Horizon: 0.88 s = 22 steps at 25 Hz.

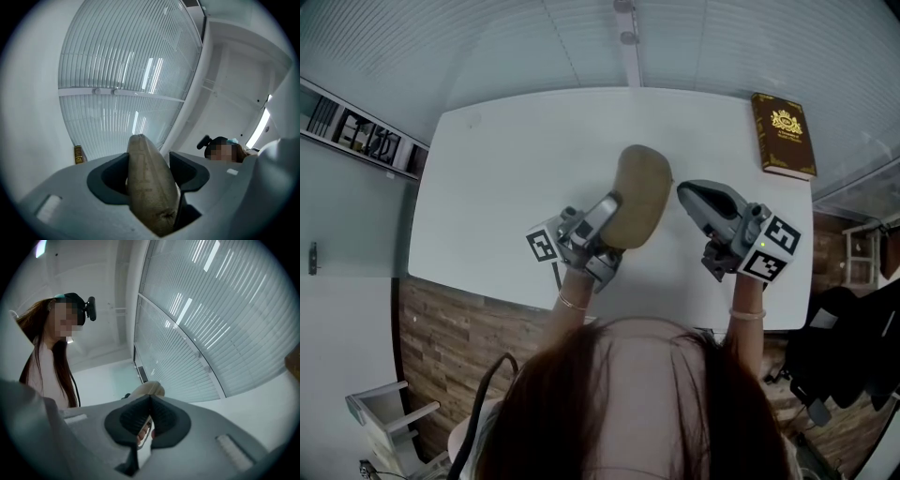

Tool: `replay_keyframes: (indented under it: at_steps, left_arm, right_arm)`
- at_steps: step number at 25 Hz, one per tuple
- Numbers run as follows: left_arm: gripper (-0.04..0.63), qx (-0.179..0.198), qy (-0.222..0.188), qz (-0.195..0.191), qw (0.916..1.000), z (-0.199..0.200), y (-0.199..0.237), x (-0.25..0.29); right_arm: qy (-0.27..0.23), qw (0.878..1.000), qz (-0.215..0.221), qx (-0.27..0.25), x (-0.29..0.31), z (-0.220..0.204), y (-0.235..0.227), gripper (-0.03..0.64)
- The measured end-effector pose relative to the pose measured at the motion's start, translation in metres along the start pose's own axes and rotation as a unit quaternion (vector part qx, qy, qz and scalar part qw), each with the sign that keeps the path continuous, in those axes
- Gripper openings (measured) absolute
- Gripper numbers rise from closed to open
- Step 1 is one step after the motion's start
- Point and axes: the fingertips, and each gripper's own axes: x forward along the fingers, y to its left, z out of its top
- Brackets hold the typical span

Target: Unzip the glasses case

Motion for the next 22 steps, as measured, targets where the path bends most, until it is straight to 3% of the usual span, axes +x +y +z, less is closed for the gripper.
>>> replay_keyframes:
  at_steps: [22]
  left_arm:
    - [0.278, -0.006, -0.05, 0.031, 0.9982, 0.015, 0.007, -0.002]
  right_arm:
    - [0.018, 1.0, -0.004, 0.004, 0.005, -0.013, 0.002, 0.002]
